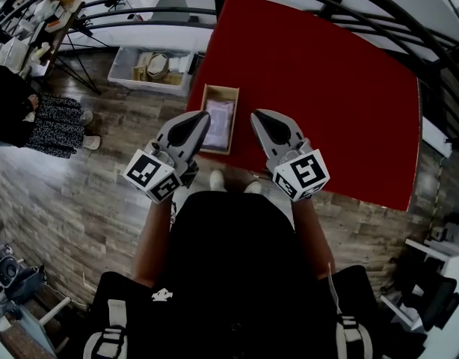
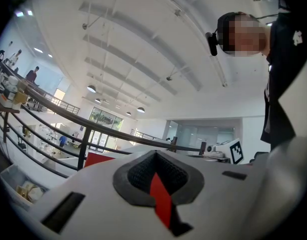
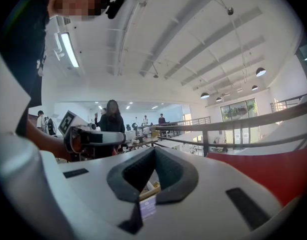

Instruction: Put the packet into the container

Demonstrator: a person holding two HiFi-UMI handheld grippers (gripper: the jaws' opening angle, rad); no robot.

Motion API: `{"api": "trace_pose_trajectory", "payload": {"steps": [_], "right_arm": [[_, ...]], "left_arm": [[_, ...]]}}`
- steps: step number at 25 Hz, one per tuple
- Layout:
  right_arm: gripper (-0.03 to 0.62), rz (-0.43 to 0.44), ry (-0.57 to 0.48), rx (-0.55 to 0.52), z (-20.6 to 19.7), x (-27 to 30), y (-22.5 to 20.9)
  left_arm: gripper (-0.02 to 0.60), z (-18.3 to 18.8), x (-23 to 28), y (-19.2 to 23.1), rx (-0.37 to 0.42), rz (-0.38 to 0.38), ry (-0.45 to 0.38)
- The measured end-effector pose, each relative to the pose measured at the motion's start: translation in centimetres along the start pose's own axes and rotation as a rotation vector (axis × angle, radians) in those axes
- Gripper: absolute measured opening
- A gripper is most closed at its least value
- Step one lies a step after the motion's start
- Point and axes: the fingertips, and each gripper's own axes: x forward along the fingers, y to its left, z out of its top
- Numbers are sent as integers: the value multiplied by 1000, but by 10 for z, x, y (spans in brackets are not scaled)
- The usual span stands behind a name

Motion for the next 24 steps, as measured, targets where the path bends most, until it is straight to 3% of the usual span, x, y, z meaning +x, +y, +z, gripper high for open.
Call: {"api": "trace_pose_trajectory", "payload": {"steps": [24], "right_arm": [[17, 2, 21, -14, -4, -2, 1]], "left_arm": [[8, -10, 6, 0, 23, -11, 28]]}}
